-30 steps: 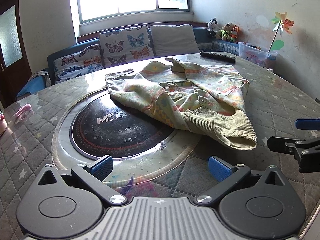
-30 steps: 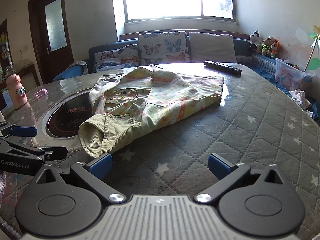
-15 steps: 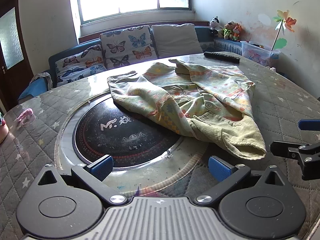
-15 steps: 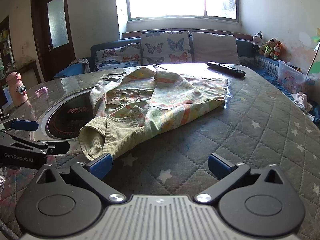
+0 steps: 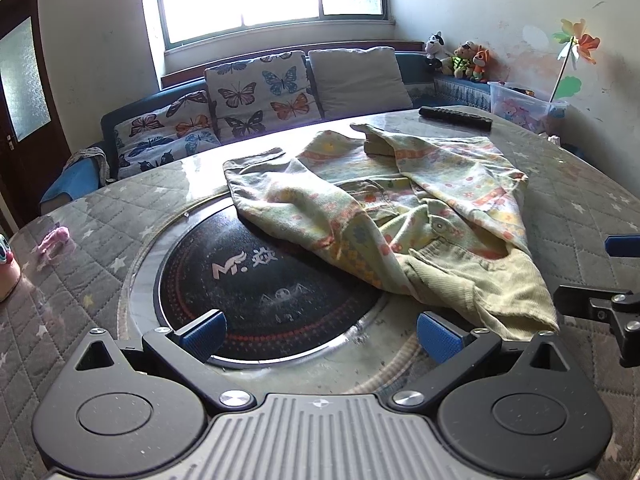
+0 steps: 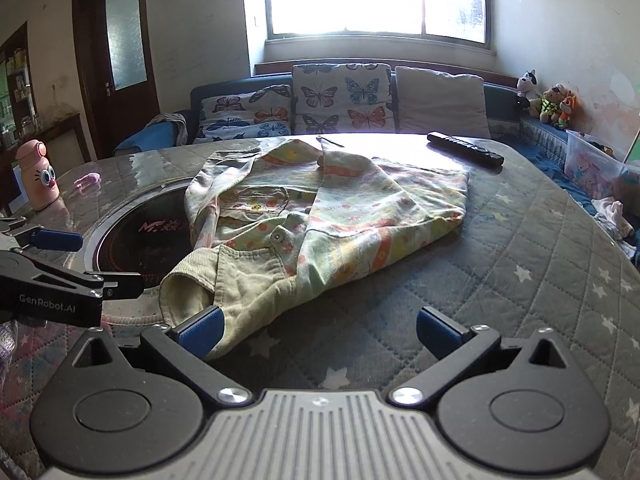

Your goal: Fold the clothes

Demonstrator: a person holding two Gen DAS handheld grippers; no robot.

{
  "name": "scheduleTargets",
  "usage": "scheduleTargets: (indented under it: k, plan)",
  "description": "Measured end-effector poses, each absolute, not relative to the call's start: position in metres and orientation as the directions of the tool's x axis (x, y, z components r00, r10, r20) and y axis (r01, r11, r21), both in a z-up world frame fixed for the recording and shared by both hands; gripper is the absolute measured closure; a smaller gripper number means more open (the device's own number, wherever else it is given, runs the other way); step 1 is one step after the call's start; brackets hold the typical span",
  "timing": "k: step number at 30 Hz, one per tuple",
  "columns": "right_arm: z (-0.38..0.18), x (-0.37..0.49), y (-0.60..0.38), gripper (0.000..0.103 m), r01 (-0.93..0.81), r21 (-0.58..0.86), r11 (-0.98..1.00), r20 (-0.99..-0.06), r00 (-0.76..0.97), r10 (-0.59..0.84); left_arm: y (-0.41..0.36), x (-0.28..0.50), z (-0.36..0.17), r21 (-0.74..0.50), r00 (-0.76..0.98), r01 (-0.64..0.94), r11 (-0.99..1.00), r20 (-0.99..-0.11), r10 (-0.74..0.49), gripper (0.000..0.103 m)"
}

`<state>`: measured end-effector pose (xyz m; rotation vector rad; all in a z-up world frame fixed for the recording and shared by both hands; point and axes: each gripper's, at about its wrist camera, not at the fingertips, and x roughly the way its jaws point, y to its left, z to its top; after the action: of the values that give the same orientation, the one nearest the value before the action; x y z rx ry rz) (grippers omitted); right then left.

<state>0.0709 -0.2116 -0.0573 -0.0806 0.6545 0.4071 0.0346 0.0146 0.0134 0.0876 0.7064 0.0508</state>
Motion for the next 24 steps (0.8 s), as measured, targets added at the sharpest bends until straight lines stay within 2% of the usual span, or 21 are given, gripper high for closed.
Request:
scheduleTargets:
  k: [24]
  plan:
    - [-0.046, 0.167, -0.193, 0.0, -0.426, 0.005, 0.905, -0.633, 0.699, 0.333, 0.016, 0.13, 0.026, 0.148, 0.753, -0.015, 0.989, -0.649, 0.109, 0.0]
